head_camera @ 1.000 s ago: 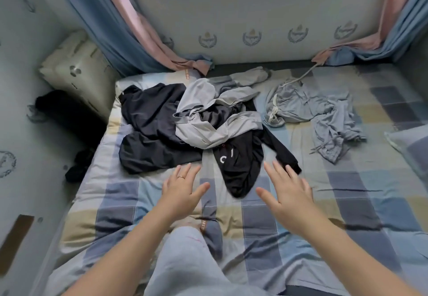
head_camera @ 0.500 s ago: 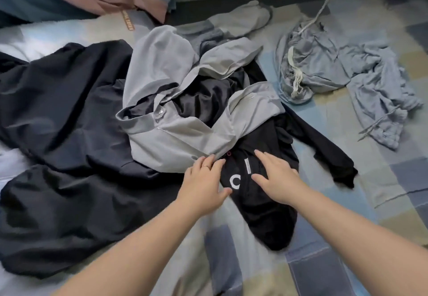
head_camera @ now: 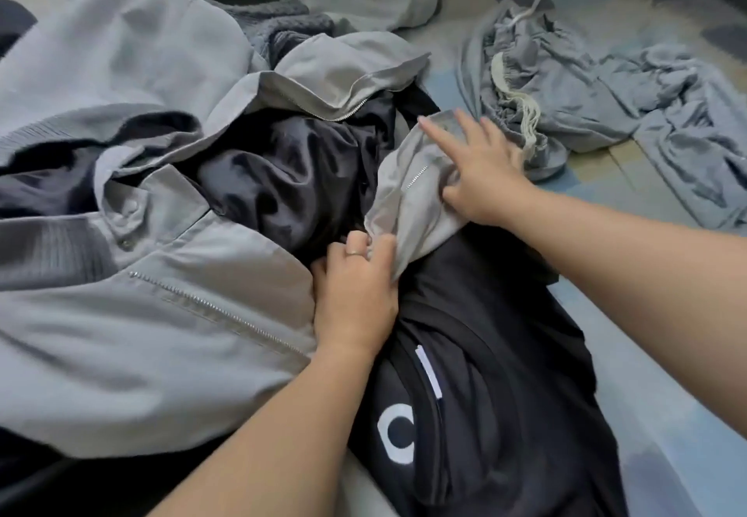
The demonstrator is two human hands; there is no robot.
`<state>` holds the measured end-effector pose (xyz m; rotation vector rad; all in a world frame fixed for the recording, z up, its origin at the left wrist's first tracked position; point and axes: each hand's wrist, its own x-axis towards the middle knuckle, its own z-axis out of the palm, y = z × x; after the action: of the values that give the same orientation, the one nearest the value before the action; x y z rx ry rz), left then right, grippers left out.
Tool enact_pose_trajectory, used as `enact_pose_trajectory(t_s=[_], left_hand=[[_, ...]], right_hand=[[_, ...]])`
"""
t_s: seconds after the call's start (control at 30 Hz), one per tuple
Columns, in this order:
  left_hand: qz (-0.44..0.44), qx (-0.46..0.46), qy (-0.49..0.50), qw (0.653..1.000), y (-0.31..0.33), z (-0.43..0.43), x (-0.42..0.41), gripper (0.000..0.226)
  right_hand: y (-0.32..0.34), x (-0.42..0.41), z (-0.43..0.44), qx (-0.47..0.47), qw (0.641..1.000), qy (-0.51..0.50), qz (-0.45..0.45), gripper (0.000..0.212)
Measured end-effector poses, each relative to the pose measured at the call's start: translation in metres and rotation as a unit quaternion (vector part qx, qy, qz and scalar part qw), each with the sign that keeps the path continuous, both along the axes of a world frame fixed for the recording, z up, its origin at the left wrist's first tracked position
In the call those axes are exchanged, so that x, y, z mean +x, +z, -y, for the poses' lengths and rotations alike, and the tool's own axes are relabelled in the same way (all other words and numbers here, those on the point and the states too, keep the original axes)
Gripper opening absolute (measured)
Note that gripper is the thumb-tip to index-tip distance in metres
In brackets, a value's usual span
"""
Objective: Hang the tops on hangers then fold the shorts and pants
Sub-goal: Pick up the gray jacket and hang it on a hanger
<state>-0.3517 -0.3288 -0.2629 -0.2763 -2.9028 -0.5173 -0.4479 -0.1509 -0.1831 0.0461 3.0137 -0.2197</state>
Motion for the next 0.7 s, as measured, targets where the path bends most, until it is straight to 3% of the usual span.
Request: enact_pose_trajectory(t_s=[0.1, 0.2, 0.43, 0.6, 0.7], left_hand=[[-0.059, -0.003, -0.018, 0.998, -0.007, -0.004, -0.003, 0.028], [-0.064, -0.031, -0.003, 0.997, -0.008, -0.006, -0.004, 0.026], [-0.01, -0.063, 0.012, 0.998, 0.004, -0.012, 0.012, 0.014], [-0.017, -0.032, -0.009, 0.999, 0.028, -0.013, 0.097, 0.032], [0.054, 0.006, -0.021, 0.998, 0.056, -0.015, 0.181, 0.031]], right_hand=[[-0.008, -0.017, 0.006, 0.044, 0.997, 0.035, 0.045, 0.074], [-0.014, -0.005, 0.002, 0.067, 0.997, 0.038, -0.021, 0.048], [0.01, 0.082, -0.035, 0.105, 0.982, 0.061, -0.145, 0.027], [0.038, 0.161, -0.055, 0.133, 0.978, 0.12, -0.105, 0.002], [0.062, 0.221, -0.063, 0.033, 0.992, 0.123, 0.0, 0.024]])
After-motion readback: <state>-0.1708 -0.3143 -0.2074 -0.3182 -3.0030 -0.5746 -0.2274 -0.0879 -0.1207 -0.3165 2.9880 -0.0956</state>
